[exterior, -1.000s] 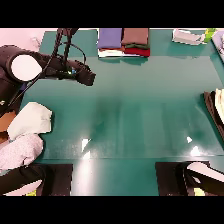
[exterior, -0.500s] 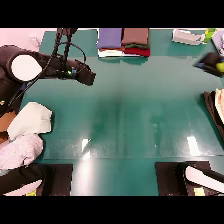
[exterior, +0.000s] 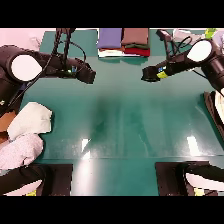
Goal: Fold the shirts.
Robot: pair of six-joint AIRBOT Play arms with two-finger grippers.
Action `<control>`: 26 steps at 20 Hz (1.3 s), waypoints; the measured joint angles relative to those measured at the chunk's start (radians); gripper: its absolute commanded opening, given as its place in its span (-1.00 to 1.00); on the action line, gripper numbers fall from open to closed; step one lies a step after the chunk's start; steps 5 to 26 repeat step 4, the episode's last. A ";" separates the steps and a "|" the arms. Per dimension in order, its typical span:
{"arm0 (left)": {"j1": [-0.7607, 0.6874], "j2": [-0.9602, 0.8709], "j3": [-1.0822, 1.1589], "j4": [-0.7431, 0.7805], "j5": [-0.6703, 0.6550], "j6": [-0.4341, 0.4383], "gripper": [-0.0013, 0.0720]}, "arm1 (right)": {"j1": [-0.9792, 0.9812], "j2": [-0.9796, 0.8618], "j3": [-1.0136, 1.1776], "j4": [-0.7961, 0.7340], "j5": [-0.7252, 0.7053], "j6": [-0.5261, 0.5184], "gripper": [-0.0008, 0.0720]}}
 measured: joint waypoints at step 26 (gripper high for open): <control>0.000 0.000 0.000 0.000 0.005 0.000 -0.90 | 0.028 -0.010 0.000 0.001 0.002 -0.004 -0.92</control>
